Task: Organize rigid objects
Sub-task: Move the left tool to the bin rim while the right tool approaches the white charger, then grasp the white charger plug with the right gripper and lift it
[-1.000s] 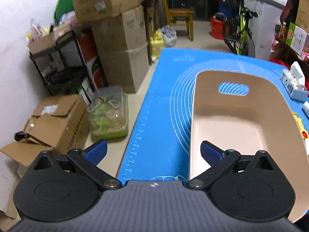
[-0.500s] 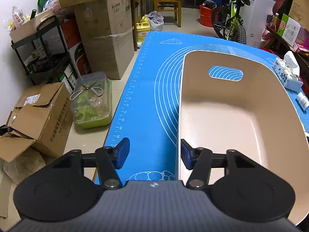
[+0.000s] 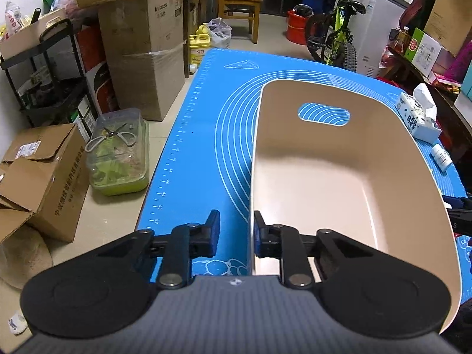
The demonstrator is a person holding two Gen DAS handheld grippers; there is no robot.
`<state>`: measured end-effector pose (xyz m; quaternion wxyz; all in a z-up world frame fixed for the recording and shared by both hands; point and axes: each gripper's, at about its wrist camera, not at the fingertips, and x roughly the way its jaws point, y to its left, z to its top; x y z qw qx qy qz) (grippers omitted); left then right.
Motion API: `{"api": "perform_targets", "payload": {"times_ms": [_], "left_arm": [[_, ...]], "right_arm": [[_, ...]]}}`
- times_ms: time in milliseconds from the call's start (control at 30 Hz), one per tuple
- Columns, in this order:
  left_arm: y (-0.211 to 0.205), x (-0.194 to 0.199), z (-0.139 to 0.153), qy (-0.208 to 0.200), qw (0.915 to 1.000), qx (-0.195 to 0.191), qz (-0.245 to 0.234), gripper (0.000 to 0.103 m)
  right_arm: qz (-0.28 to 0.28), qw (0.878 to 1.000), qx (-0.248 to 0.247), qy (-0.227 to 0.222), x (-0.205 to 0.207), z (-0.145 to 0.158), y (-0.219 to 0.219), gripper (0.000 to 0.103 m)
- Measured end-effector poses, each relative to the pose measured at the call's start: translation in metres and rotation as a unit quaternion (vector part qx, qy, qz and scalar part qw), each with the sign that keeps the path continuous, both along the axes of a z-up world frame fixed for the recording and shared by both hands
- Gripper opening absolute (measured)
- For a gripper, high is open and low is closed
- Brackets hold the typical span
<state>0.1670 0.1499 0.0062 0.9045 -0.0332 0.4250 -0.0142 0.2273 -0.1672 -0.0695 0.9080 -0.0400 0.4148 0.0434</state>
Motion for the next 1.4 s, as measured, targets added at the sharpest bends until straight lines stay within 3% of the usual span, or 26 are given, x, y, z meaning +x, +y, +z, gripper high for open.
{"api": "perform_targets", "payload": {"times_ms": [100, 167, 400, 533, 700, 767, 800, 833, 1400], "left_arm": [[-0.001, 0.0, 0.0, 0.0, 0.9998, -0.018, -0.005, 0.006], [-0.006, -0.001, 0.0, -0.006, 0.9999, -0.01, -0.011, 0.004], [-0.004, -0.001, -0.002, -0.006, 0.9999, -0.012, -0.011, 0.004], [-0.006, 0.0, -0.001, -0.007, 0.9999, -0.01, -0.012, 0.004], [-0.006, -0.001, -0.001, -0.008, 0.9999, -0.007, -0.012, 0.004], [-0.006, -0.001, -0.002, -0.009, 0.9999, -0.004, -0.012, 0.004], [-0.006, -0.001, -0.002, -0.01, 0.9999, -0.004, -0.012, 0.004], [-0.006, -0.001, -0.002, -0.01, 0.9999, -0.004, -0.012, 0.004], [-0.005, -0.001, -0.001, -0.008, 0.9999, -0.007, -0.011, 0.004]], "right_arm": [[-0.002, 1.0, -0.001, 0.001, 0.004, 0.001, -0.003, 0.065], [-0.004, 1.0, -0.001, -0.002, 0.006, 0.002, -0.004, 0.064], [-0.021, 1.0, 0.001, 0.008, 0.016, 0.004, -0.007, 0.054], [-0.038, 0.999, 0.029, 0.005, 0.004, 0.01, -0.015, 0.064], [-0.044, 0.999, 0.026, 0.009, -0.012, 0.009, -0.014, 0.065], [-0.046, 0.998, 0.032, 0.004, -0.015, 0.01, -0.014, 0.059], [-0.045, 0.998, 0.038, 0.004, -0.016, 0.01, -0.014, 0.048], [-0.045, 0.998, 0.044, 0.004, -0.016, 0.01, -0.014, 0.046], [-0.029, 0.998, 0.034, -0.037, -0.027, 0.022, -0.006, 0.043]]}}
